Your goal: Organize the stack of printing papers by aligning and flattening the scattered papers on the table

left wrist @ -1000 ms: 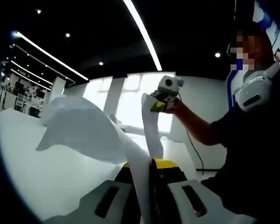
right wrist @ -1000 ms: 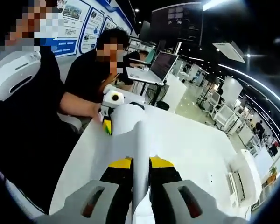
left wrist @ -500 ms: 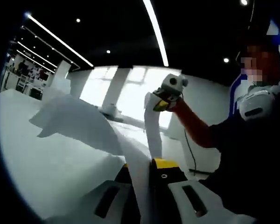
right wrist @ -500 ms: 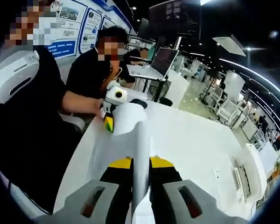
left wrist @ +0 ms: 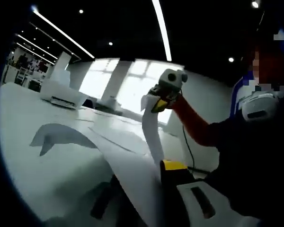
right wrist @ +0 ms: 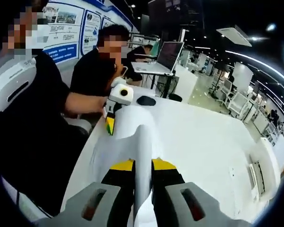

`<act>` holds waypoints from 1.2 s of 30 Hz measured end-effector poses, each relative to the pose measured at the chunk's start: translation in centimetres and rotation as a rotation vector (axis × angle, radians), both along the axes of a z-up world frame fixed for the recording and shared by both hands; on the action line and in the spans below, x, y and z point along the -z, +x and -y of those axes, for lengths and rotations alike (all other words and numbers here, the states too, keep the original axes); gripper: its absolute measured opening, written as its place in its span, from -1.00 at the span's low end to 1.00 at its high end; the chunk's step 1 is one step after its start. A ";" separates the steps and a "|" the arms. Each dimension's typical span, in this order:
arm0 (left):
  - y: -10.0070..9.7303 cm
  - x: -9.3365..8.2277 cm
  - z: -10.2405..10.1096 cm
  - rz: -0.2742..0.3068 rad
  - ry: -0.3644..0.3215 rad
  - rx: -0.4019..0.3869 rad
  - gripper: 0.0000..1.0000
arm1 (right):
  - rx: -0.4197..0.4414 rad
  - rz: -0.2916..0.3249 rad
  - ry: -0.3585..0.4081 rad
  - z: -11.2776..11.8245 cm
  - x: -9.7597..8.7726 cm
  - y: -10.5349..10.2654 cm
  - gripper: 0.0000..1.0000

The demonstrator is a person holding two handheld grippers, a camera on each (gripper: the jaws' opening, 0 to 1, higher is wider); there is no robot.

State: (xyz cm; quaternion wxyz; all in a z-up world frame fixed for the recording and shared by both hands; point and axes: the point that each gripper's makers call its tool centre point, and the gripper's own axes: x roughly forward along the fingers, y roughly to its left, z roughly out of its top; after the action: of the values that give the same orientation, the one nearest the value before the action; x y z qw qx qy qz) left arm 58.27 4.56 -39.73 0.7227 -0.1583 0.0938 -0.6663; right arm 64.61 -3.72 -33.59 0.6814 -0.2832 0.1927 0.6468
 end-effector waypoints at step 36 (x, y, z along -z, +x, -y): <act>-0.8 -0.3 0.6 0.029 0.020 0.017 -0.51 | -0.037 -0.146 0.045 -5.3 1.7 0.1 -0.84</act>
State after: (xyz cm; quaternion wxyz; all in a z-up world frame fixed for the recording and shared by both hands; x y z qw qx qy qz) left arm 57.52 4.01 -39.42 0.7199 -0.1406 0.0910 -0.6736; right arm 64.71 1.58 -35.33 0.6595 -0.2234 0.2222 0.6825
